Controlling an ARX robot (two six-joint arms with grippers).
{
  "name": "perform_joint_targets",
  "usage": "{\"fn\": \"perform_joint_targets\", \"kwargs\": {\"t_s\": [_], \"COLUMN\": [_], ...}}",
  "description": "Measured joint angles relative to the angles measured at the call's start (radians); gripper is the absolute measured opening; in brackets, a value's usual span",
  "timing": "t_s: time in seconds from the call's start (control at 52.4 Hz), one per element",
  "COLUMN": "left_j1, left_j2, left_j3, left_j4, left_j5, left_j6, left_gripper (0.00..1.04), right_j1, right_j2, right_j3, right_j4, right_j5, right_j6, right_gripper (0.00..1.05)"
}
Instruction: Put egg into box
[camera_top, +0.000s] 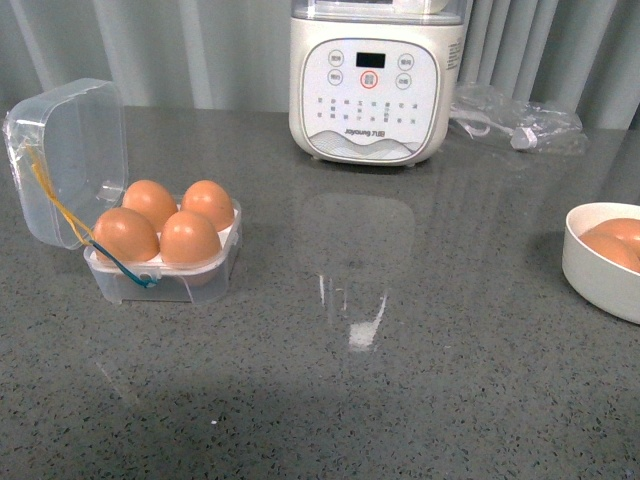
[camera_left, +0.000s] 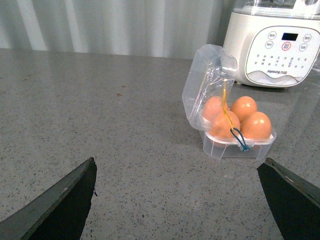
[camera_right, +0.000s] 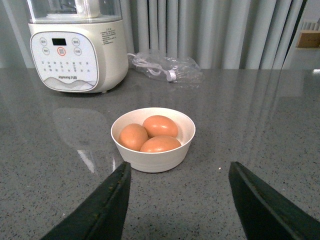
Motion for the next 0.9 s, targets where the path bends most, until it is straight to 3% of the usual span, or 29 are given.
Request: {"fn": "perform_joint_targets", "kwargs": {"t_s": [0.191, 0.535, 0.611, 0.745, 0.897], "left_j1": [0.000, 0.000, -0.003, 0.132, 0.252], "left_j2": [0.000, 0.000, 0.065, 0.183, 0.328], "left_j3": [0.000, 0.000, 0.034, 0.076, 0.180], "left_j4": [0.000, 0.000, -0.118, -0.053, 0.179], "left_j5": [0.000, 0.000, -0.070, 0.056, 0.150], "left_j6": [0.000, 0.000, -0.136, -0.382, -0.414], "left_gripper": [0.98, 0.98, 0.98, 0.98, 0.98], "right_j1": [0.000, 0.000, 0.000, 0.000, 0.000], "right_j2": [0.000, 0.000, 0.000, 0.000, 0.000], "right_j3": [0.000, 0.000, 0.000, 0.000, 0.000], "right_j4": [0.000, 0.000, 0.000, 0.000, 0.000], "right_j5": [0.000, 0.000, 0.000, 0.000, 0.000], "right_j6": [0.000, 0.001, 0.001, 0.001, 0.001], "right_gripper": [0.99, 0.98, 0.98, 0.98, 0.98]}}
